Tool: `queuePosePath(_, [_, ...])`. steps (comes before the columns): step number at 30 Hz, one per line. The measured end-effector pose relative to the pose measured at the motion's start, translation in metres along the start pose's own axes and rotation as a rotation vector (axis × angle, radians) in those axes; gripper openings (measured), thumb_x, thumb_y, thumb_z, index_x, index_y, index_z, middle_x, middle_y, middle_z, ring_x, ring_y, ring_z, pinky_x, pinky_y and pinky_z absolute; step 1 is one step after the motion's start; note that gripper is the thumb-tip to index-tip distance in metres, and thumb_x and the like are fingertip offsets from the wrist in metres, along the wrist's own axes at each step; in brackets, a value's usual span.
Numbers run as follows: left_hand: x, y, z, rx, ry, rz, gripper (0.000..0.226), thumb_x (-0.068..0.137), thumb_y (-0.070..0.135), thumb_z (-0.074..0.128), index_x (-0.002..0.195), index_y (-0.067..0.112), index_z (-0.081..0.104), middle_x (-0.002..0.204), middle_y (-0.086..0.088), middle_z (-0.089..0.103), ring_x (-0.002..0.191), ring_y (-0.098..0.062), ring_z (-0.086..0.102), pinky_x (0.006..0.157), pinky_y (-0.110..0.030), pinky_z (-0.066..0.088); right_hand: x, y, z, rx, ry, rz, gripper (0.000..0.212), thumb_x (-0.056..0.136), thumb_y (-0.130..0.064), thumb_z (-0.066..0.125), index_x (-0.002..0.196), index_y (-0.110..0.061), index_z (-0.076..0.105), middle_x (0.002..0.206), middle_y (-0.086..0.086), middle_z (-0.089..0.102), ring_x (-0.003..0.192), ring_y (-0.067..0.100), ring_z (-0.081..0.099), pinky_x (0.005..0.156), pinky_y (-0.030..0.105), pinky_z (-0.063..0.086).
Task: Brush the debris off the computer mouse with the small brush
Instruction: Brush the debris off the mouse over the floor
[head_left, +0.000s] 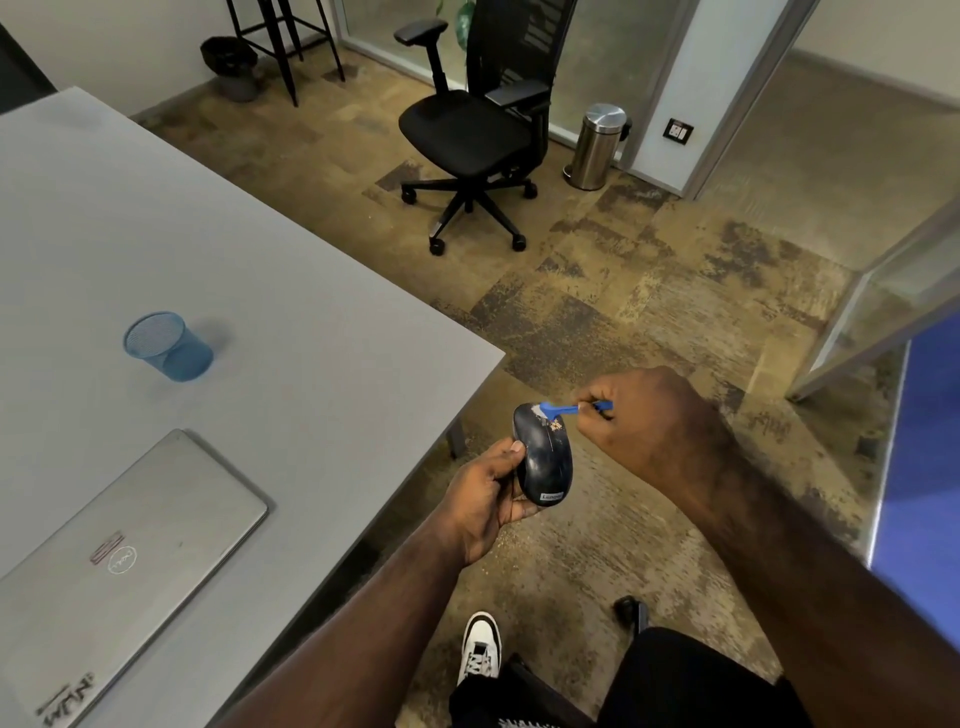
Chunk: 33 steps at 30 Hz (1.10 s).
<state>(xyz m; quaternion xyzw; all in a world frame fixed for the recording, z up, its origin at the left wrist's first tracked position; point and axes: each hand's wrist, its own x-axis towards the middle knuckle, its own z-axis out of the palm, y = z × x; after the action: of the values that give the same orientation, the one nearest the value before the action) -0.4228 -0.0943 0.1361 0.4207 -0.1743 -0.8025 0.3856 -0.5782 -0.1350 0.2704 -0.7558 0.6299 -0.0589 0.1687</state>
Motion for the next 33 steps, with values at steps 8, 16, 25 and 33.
queuePosePath(8, [-0.002,-0.002,-0.002,-0.009,0.017,0.014,0.029,0.1,0.019,0.039,0.115,0.018,0.063,0.095,-0.002,0.071,0.079,-0.012,0.07,0.063,-0.03,0.057,0.001,0.014,-0.01,-0.009,0.039,0.044,0.016,0.086,-0.034,0.061,0.09,-0.026,0.074,0.059,-0.016,0.056,0.047,0.0,0.051,0.04,0.016,0.032])
queuePosePath(16, [-0.002,-0.003,-0.004,-0.057,0.033,-0.003,0.031,0.1,0.018,0.039,0.119,0.018,0.063,0.105,-0.005,0.07,0.086,-0.017,0.07,0.066,-0.035,0.06,0.005,0.027,0.005,0.008,0.059,0.126,0.019,0.089,-0.029,0.06,0.096,-0.02,0.074,0.062,-0.01,0.058,0.049,0.003,0.051,0.043,0.021,0.038])
queuePosePath(25, [-0.001,-0.003,-0.008,-0.087,0.035,-0.013,0.03,0.099,0.018,0.04,0.119,0.015,0.062,0.114,-0.01,0.068,0.097,-0.023,0.067,0.079,-0.042,0.059,0.003,0.031,0.013,0.146,0.05,0.078,0.019,0.088,-0.025,0.062,0.098,-0.018,0.076,0.074,-0.003,0.072,0.061,0.009,0.065,0.058,0.031,0.058])
queuePosePath(33, [0.0,0.0,-0.007,-0.076,0.034,-0.016,0.029,0.101,0.02,0.038,0.113,0.015,0.064,0.109,-0.009,0.067,0.088,-0.021,0.069,0.071,-0.037,0.06,0.002,0.029,0.011,0.185,0.004,0.022,0.018,0.089,-0.024,0.062,0.101,-0.02,0.075,0.066,-0.013,0.065,0.059,0.006,0.064,0.057,0.029,0.057])
